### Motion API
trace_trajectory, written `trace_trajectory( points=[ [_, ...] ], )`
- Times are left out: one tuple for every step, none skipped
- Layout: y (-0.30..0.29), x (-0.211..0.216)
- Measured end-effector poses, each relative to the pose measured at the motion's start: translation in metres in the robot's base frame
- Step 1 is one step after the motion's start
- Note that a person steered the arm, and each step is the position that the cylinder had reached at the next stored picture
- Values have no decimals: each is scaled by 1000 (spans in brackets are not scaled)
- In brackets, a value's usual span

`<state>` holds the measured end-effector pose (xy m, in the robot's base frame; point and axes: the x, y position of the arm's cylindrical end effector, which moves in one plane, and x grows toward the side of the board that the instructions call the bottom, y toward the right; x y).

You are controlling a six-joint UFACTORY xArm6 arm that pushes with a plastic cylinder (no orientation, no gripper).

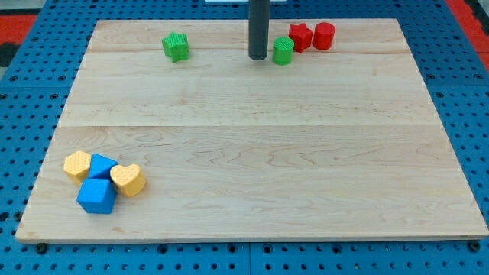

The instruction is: Move green star into yellow blocks

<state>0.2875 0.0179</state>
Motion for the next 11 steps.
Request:
trace_trajectory(
  points=[
    [-66, 18],
    [-158, 32],
    [-242, 19],
    [-284, -26],
    [-249, -27],
    [-172, 14],
    [-129, 20],
    [-193, 14],
    [-175, -14],
    [-122, -14],
    [-107, -14]
  ],
)
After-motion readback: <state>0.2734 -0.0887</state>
